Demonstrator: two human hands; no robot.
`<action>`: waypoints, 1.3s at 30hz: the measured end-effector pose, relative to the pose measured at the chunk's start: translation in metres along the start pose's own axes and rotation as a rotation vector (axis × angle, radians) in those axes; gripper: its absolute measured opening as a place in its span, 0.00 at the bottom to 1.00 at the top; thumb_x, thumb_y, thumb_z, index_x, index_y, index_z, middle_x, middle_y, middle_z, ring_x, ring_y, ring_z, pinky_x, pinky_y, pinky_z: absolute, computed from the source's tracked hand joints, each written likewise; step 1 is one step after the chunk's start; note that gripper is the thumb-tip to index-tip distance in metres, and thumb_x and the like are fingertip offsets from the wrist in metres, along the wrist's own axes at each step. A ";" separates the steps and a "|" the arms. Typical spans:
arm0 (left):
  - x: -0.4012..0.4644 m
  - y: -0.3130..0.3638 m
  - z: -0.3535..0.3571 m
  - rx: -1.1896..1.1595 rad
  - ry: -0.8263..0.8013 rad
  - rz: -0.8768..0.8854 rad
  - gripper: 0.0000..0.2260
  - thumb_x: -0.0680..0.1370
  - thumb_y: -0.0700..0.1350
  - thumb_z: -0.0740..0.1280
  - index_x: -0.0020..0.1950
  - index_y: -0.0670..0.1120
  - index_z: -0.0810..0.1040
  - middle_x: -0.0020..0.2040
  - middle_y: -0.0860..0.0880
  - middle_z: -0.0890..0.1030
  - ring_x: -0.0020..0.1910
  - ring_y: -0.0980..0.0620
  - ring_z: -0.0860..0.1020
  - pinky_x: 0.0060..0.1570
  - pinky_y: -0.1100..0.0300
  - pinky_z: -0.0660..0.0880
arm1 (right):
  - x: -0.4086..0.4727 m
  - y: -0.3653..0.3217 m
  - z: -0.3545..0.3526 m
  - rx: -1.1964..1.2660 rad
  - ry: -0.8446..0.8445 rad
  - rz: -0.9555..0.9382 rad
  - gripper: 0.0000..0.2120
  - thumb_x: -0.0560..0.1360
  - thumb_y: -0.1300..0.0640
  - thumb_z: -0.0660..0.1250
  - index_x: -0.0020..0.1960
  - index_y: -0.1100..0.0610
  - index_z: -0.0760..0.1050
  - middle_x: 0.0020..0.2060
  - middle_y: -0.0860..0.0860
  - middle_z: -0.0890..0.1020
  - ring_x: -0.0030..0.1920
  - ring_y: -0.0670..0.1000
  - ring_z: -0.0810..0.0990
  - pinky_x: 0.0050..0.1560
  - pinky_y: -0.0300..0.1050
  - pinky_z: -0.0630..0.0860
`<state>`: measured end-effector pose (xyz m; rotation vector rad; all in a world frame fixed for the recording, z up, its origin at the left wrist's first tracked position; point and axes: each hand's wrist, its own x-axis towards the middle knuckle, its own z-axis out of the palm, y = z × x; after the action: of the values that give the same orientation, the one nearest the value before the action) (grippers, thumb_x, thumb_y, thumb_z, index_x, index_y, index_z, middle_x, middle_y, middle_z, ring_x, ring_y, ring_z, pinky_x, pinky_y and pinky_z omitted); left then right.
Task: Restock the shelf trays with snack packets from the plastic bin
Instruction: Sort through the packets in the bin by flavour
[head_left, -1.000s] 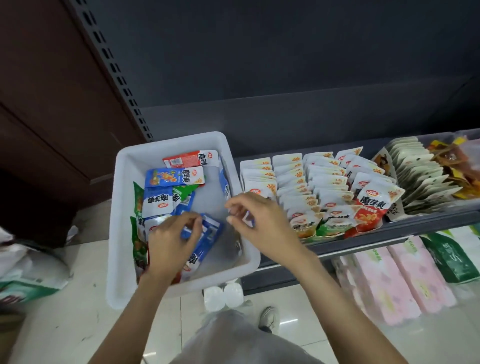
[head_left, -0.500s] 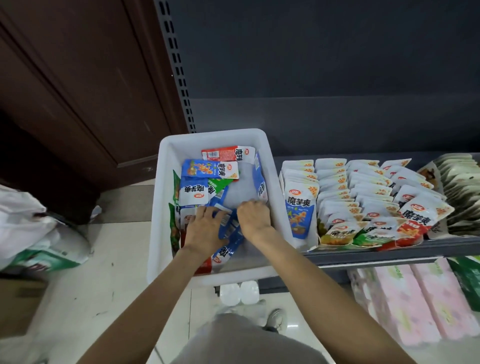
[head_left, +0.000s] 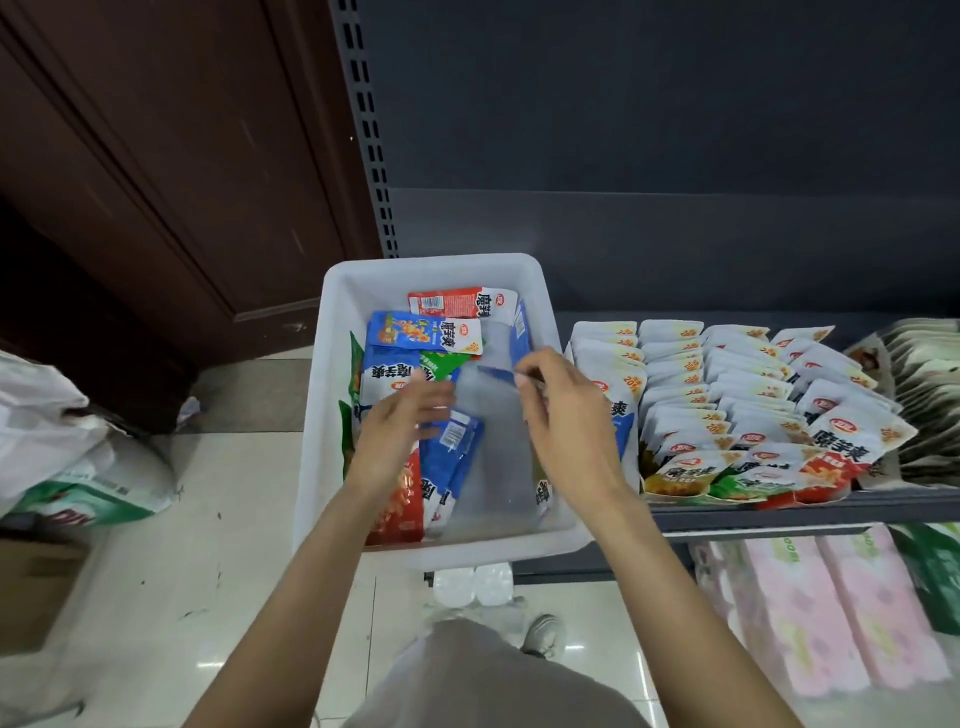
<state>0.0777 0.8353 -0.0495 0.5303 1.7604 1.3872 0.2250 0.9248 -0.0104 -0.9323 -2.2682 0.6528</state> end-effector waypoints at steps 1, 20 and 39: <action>-0.003 0.010 0.001 -0.154 -0.085 -0.093 0.22 0.77 0.63 0.54 0.54 0.50 0.80 0.49 0.51 0.84 0.48 0.53 0.82 0.45 0.60 0.78 | -0.008 0.002 -0.005 0.065 0.037 -0.067 0.05 0.79 0.60 0.62 0.50 0.61 0.74 0.48 0.54 0.81 0.46 0.51 0.81 0.43 0.41 0.76; -0.018 0.043 0.083 0.086 -0.302 0.389 0.14 0.73 0.36 0.70 0.54 0.51 0.74 0.50 0.55 0.80 0.44 0.58 0.80 0.45 0.64 0.77 | -0.017 0.046 -0.094 0.194 0.127 0.050 0.27 0.75 0.56 0.69 0.71 0.46 0.63 0.64 0.44 0.70 0.63 0.41 0.71 0.59 0.32 0.70; 0.019 0.012 0.127 0.869 0.031 0.671 0.11 0.73 0.48 0.71 0.51 0.45 0.76 0.47 0.46 0.80 0.47 0.47 0.77 0.42 0.54 0.73 | 0.015 0.083 -0.080 -0.512 -0.055 -0.157 0.06 0.71 0.64 0.70 0.43 0.56 0.75 0.35 0.50 0.79 0.34 0.54 0.78 0.31 0.42 0.71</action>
<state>0.1670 0.9289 -0.0527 1.6865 2.2854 0.9424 0.3085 1.0057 -0.0012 -0.9555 -2.5803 0.0204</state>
